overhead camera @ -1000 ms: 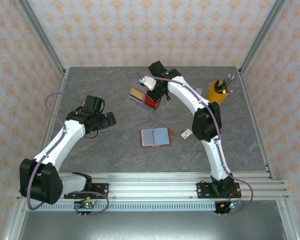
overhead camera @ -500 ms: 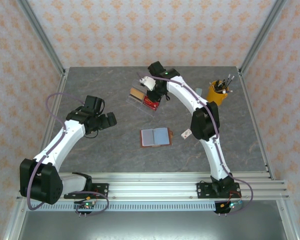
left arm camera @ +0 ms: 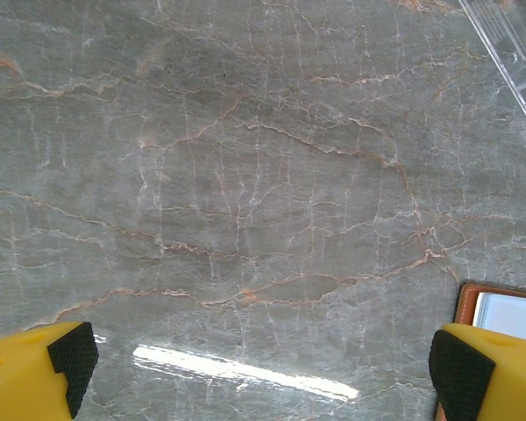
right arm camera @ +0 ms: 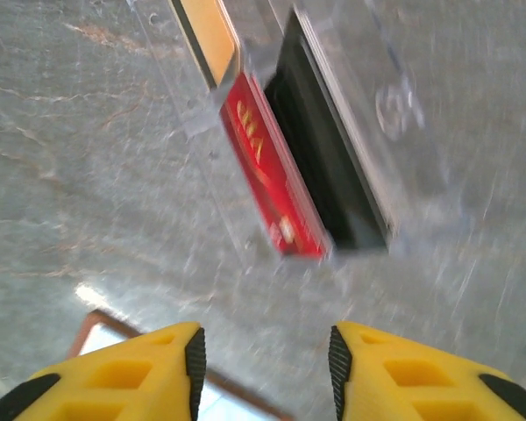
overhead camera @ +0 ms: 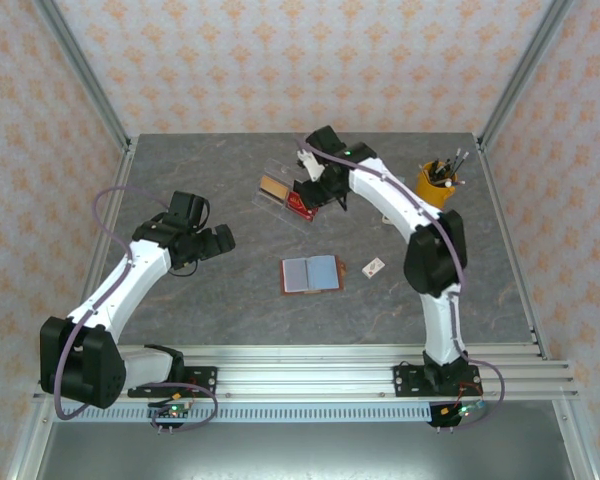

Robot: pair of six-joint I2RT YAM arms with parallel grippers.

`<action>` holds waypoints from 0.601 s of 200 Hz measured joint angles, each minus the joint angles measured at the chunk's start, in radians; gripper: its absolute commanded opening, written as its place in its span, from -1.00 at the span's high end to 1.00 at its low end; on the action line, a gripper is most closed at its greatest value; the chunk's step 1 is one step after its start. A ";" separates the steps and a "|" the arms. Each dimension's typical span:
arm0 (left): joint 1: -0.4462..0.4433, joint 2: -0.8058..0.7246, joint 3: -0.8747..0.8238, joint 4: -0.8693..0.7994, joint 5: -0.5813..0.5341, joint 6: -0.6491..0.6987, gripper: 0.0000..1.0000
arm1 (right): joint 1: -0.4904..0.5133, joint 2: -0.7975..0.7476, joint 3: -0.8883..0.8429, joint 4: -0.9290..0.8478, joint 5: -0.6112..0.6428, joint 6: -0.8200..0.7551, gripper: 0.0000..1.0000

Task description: Take the credit cards out of the card holder

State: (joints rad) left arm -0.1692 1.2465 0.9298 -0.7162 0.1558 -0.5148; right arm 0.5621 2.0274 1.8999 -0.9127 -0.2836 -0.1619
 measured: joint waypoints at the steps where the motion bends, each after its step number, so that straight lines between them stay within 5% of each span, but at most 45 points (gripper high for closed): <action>1: 0.000 0.000 -0.001 0.000 0.001 0.000 -1.00 | 0.002 -0.010 -0.014 0.005 0.000 0.012 0.10; 37: 0.000 0.000 -0.019 0.011 0.021 -0.027 -1.00 | 0.074 -0.165 -0.287 0.127 -0.013 0.246 0.09; 120: 0.002 0.035 -0.044 0.063 0.068 -0.061 -1.00 | 0.258 -0.099 -0.551 0.327 0.018 0.609 0.12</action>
State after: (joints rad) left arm -0.1673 1.2816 0.8860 -0.6537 0.2241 -0.5758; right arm 0.8200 1.9285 1.3487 -0.5861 -0.2653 0.4469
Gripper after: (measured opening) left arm 0.995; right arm 0.446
